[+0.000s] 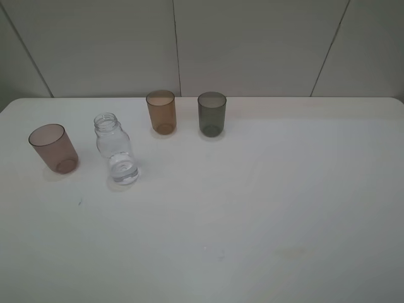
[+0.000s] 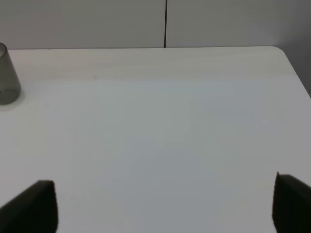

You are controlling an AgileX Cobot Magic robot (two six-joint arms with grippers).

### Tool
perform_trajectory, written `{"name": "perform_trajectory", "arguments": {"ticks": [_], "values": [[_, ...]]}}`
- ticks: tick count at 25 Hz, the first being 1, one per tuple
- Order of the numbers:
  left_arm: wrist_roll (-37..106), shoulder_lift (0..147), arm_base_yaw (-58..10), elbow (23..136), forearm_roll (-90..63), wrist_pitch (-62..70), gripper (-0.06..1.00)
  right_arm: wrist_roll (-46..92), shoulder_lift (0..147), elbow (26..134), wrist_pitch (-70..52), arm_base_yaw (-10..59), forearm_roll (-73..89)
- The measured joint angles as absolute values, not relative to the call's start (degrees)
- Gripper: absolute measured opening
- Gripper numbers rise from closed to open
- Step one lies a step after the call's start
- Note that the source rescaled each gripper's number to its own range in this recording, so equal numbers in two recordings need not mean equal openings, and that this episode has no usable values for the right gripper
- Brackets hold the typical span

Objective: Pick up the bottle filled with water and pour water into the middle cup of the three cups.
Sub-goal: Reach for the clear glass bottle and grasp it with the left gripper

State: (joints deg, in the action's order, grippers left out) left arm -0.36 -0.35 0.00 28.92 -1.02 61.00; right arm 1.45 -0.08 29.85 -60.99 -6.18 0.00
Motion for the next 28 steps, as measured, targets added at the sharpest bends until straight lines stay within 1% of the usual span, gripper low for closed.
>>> {"name": "perform_trajectory", "arguments": {"ticks": [28], "values": [[-0.4, -0.4, 0.0, 28.9, -1.0, 61.0, 0.70, 1.5, -0.1, 29.8, -61.0, -6.2, 0.0]]}}
